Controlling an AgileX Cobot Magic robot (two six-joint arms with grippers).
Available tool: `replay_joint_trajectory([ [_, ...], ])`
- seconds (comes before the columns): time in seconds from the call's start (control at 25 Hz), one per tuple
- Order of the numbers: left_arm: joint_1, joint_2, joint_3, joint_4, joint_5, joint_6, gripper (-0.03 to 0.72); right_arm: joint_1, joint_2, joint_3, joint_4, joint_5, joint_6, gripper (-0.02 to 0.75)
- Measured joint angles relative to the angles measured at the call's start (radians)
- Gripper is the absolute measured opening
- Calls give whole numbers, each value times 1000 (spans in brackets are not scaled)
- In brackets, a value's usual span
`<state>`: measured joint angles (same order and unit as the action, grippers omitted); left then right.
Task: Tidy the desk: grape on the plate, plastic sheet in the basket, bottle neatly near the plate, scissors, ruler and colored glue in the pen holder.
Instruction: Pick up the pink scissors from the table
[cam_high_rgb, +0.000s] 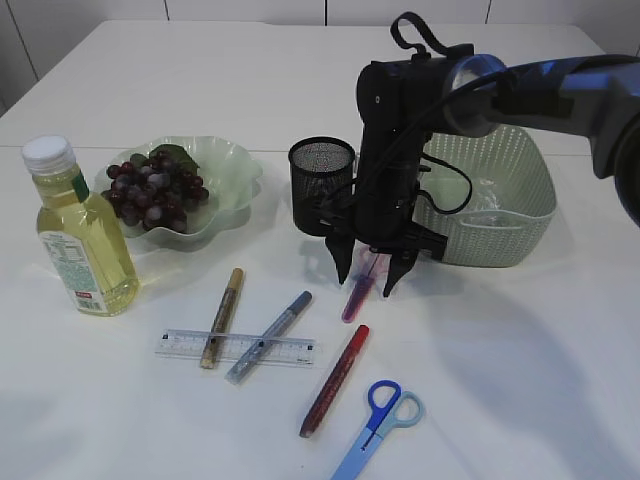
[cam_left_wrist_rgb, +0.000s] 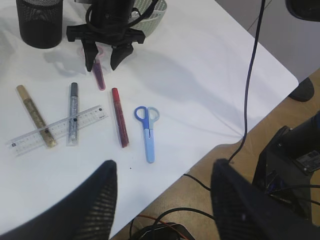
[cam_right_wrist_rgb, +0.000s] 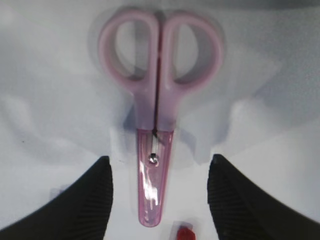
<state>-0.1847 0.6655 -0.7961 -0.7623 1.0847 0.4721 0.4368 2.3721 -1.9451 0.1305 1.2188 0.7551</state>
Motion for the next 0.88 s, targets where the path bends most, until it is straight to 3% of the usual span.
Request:
replay_joint_trajectory([
  [0.88,0,0,0,0,0,0,435,0,13,-2,-2,0,-4,471],
])
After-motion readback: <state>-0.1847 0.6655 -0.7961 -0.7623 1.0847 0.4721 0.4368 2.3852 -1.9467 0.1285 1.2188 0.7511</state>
